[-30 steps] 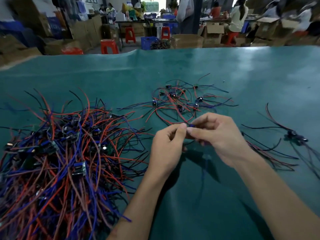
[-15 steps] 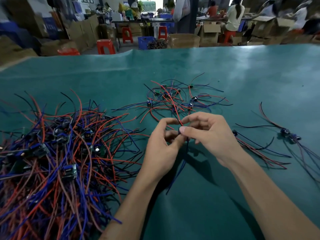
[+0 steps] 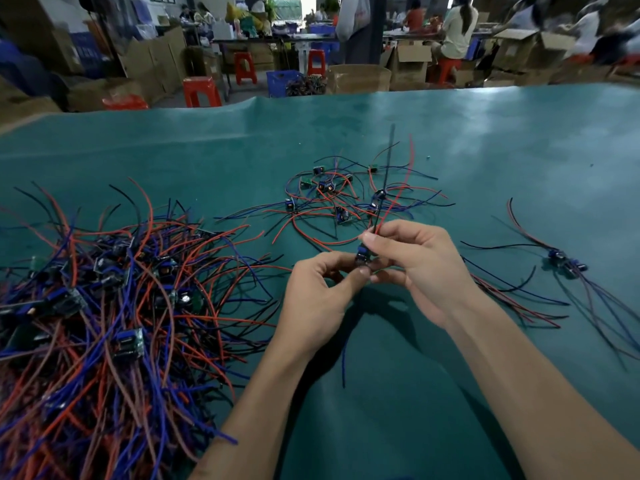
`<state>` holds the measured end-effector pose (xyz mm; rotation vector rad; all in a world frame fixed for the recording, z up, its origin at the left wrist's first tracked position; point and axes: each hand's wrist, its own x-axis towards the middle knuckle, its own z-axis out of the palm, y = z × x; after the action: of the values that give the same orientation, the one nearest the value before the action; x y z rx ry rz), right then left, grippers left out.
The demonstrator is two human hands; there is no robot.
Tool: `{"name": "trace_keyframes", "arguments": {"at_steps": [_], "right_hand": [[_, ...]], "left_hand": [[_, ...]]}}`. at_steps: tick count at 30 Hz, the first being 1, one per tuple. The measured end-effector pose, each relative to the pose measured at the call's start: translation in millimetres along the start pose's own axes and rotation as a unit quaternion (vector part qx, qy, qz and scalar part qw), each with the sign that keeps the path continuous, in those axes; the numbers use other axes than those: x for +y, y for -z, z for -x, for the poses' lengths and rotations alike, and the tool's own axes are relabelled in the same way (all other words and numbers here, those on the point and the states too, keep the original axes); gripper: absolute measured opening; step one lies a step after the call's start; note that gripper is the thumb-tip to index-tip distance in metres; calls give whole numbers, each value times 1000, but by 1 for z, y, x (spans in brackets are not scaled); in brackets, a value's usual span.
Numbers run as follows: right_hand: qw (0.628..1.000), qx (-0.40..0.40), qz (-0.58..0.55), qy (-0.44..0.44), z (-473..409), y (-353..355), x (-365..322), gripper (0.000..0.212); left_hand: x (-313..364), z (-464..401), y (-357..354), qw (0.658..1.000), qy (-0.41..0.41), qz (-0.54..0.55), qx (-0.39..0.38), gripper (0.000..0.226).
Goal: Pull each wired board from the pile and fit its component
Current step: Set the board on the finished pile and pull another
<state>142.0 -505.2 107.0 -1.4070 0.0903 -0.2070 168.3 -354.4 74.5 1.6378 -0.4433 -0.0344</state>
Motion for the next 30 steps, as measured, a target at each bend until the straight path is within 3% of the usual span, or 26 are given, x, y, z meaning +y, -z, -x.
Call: {"name": "trace_keyframes", "arguments": {"at_steps": [4, 7, 10, 14, 16, 18, 19, 21, 23, 27, 30], "right_hand": [[984, 61, 124, 116, -4, 4, 1, 15], [966, 142, 128, 176, -7, 17, -9, 21], [941, 274, 29, 198, -5, 43, -25, 16], [871, 439, -171, 141, -7, 70, -34, 20], [903, 398, -149, 62, -9, 63, -30, 23], [972, 226, -62, -15, -6, 37, -21, 23], [990, 137, 10, -27, -4, 21, -15, 24], [985, 33, 165, 28, 1, -3, -1, 23], [968, 41, 219, 115, 0, -12, 3, 11], [960, 141, 89, 226, 2, -7, -32, 17], [936, 166, 84, 298, 1, -21, -88, 10]], "left_hand": [[-2, -1, -3, 1000, 18, -1, 19, 9], [-1, -1, -3, 1000, 7, -12, 0, 10], [-2, 1, -5, 999, -3, -41, -29, 17], [-3, -1, -4, 999, -18, -6, 40, 21], [-3, -3, -3, 996, -19, 28, 80, 20], [-4, -4, -4, 994, -22, 47, 97, 21], [-4, -4, -4, 994, -26, 47, 95, 21], [-6, -5, -3, 996, -40, 34, 71, 20], [-7, -6, -2, 997, -43, 25, 52, 17], [-6, -3, -3, 999, -23, -10, 35, 8], [-4, 0, -4, 999, 5, -32, 25, 16]]}}
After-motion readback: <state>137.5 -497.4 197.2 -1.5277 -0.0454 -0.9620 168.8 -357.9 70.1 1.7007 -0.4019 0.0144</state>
